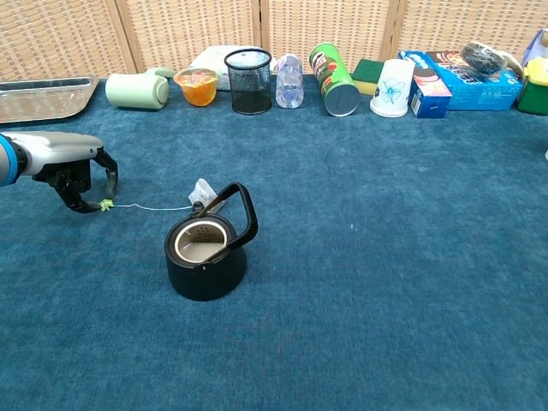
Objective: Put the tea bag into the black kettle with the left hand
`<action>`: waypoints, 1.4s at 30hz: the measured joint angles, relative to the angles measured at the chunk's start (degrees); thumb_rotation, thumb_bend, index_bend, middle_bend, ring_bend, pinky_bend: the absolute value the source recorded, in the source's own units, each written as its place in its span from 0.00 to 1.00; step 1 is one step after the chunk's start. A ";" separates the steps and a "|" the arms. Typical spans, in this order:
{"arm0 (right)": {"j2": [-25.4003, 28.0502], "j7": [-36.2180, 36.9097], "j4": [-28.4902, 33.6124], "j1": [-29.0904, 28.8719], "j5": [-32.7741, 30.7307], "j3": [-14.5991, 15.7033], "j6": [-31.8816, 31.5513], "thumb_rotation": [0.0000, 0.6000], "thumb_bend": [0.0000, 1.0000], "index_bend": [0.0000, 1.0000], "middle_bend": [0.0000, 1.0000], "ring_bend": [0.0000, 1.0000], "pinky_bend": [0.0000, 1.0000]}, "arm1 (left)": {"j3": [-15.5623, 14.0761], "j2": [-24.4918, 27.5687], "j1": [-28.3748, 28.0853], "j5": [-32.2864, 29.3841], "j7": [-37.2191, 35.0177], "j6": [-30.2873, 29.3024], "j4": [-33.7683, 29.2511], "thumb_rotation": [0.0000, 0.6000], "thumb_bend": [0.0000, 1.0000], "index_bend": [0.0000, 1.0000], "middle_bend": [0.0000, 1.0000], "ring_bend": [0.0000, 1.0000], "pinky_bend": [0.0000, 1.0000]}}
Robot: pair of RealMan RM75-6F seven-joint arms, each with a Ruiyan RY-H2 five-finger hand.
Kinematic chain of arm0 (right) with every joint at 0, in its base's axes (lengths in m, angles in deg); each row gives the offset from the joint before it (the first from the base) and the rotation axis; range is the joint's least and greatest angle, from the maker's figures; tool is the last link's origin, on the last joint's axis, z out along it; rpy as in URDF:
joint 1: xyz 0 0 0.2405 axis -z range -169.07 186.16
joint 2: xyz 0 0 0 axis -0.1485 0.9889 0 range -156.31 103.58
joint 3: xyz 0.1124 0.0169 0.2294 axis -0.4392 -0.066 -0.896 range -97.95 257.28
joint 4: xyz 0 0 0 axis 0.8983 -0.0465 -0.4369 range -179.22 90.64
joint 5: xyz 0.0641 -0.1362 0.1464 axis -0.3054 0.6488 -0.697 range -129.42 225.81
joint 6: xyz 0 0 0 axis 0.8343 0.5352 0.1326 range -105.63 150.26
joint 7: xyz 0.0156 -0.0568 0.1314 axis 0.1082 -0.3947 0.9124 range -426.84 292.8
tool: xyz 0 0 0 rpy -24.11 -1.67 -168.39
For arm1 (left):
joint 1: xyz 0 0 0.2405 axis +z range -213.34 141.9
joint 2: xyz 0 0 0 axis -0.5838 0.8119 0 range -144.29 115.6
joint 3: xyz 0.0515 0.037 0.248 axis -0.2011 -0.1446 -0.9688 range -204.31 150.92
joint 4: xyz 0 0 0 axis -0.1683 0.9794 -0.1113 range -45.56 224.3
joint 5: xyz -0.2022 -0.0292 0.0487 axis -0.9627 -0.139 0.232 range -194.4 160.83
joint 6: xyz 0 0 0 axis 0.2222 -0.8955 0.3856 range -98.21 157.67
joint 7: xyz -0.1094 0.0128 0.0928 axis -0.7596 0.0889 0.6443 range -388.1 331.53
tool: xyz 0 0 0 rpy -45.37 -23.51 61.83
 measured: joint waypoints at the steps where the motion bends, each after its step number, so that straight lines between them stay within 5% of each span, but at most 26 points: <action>1: -0.02 0.02 -0.04 0.01 0.01 0.00 0.02 1.00 0.19 0.25 0.29 0.19 0.13 | -0.05 0.00 -0.02 -0.05 0.01 -0.02 0.00 1.00 0.40 0.43 0.96 0.97 0.88; 42: -0.73 3.46 -3.00 0.39 0.10 -0.15 0.72 1.00 0.19 0.25 0.29 0.19 0.13 | -0.55 -3.57 1.78 1.60 2.21 -6.25 0.13 1.00 0.40 0.44 0.96 0.97 0.88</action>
